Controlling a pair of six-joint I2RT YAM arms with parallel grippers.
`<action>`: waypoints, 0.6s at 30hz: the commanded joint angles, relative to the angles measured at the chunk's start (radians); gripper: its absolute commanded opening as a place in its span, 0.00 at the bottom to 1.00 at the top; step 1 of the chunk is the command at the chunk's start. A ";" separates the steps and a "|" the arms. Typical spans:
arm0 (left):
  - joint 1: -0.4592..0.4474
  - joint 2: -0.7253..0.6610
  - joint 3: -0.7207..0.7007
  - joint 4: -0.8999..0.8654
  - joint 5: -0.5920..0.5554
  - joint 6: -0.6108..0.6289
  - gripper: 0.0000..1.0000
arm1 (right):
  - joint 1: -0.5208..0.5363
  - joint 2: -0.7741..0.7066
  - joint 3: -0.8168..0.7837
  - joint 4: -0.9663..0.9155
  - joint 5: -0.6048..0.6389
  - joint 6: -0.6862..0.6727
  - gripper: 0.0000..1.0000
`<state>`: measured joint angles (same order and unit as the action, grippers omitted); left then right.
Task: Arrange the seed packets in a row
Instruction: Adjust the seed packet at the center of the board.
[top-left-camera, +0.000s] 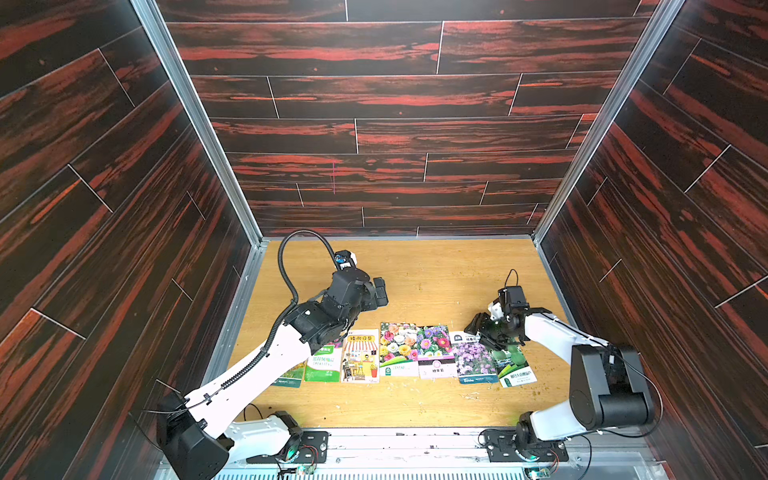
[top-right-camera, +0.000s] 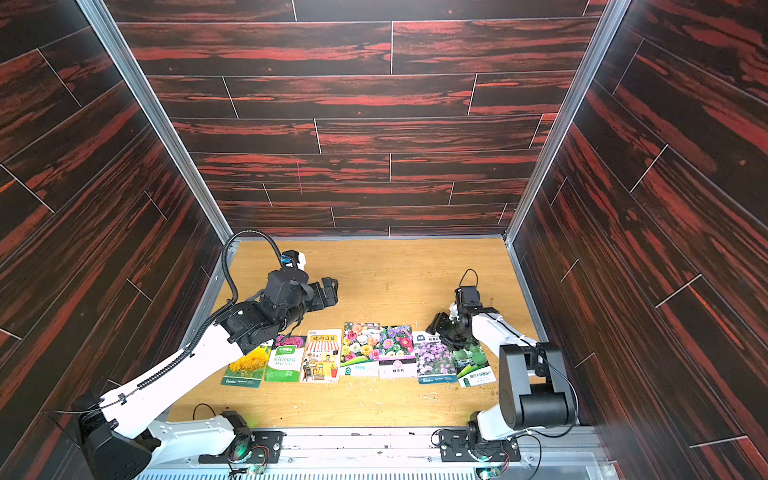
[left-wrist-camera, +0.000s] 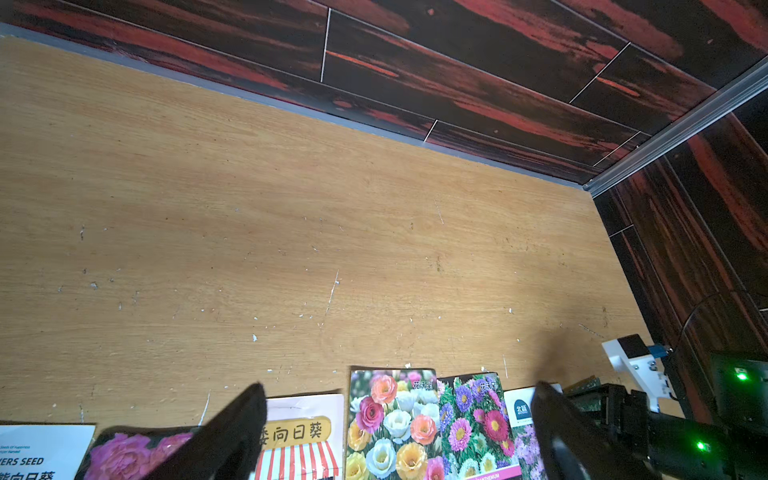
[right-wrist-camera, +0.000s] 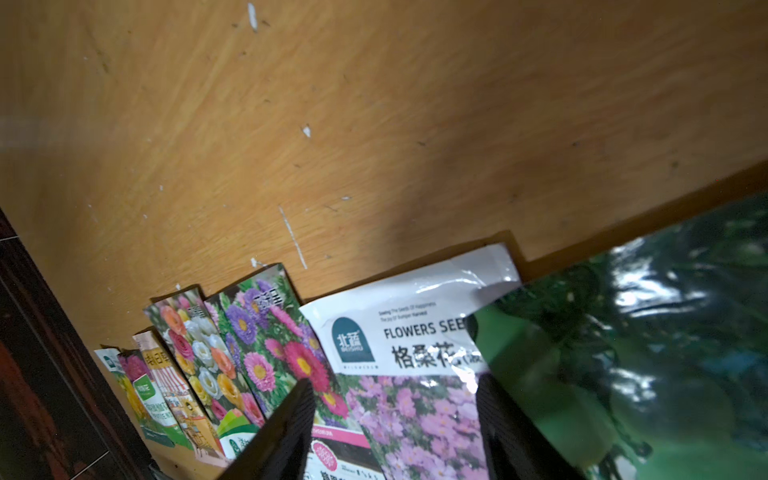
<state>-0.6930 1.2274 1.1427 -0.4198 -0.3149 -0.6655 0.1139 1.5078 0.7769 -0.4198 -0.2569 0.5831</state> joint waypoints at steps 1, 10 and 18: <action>0.005 -0.011 -0.003 -0.016 -0.013 0.002 1.00 | 0.006 0.012 0.033 -0.012 0.016 -0.007 0.64; 0.005 -0.010 0.004 -0.023 -0.022 0.010 1.00 | 0.006 0.003 0.060 -0.035 0.087 -0.009 0.65; 0.006 -0.010 -0.003 -0.027 -0.030 0.011 1.00 | 0.010 -0.020 0.043 -0.002 0.037 -0.023 0.65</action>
<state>-0.6930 1.2274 1.1427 -0.4263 -0.3222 -0.6621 0.1143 1.5108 0.8265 -0.4297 -0.1883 0.5762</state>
